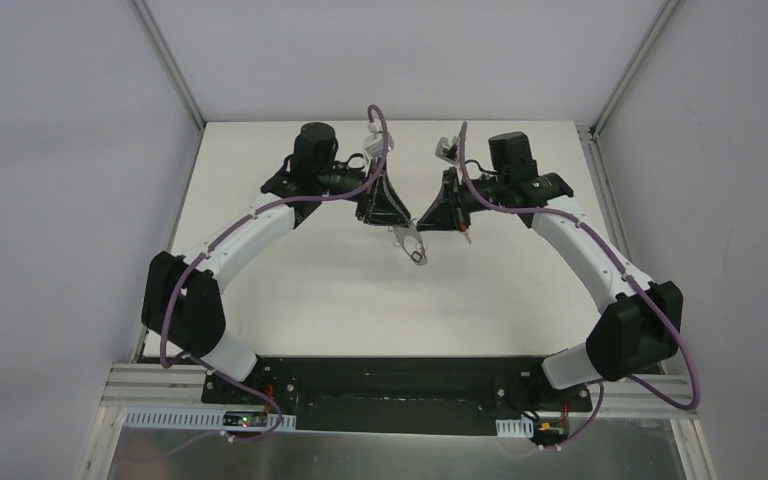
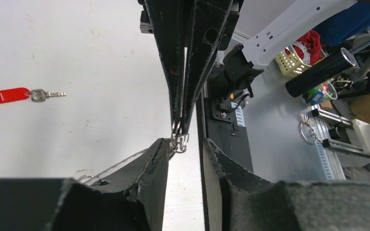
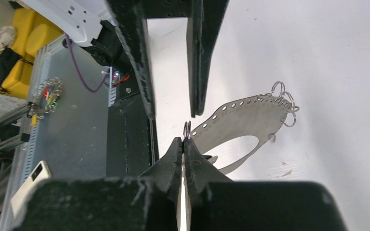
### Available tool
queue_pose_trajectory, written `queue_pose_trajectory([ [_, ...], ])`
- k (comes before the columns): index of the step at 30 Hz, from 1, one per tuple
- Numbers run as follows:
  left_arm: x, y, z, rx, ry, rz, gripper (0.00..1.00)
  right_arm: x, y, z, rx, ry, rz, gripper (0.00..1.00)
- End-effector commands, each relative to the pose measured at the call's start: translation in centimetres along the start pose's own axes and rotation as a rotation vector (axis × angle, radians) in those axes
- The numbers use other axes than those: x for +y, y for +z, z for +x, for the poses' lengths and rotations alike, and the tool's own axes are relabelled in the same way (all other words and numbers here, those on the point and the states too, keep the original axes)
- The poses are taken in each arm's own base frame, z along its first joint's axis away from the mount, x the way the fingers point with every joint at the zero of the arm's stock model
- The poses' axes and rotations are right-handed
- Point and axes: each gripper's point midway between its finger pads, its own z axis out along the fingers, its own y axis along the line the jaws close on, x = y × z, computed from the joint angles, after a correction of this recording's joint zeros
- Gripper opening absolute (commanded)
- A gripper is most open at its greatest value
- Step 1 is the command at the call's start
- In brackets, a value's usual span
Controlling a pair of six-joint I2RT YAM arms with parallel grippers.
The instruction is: Put the keys on the keyring
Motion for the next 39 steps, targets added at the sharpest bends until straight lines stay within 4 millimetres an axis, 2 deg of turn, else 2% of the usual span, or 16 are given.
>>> queue_pose_trajectory([
  [1,-1.5,-1.7,0.6,0.118,0.151,-0.007,0.35,0.6,-0.6,-0.5,0.053,-0.148,0.055,0.00],
  [8,-0.7,-2.4,1.4,0.211,0.250,-0.070,0.38,1.1,0.0,0.3,0.105,-0.210,0.054,0.00],
  [22,-0.4,0.2,2.7,0.222,0.346,-0.035,0.35,2.0,0.8,0.7,0.074,-0.169,-0.012,0.00],
  [31,-0.2,0.7,3.7,0.224,0.338,-0.034,0.27,1.9,0.7,0.2,0.033,-0.131,-0.033,0.00],
  [39,-0.3,1.1,3.1,0.208,0.324,-0.034,0.13,1.7,0.7,0.3,0.024,-0.113,-0.036,0.00],
])
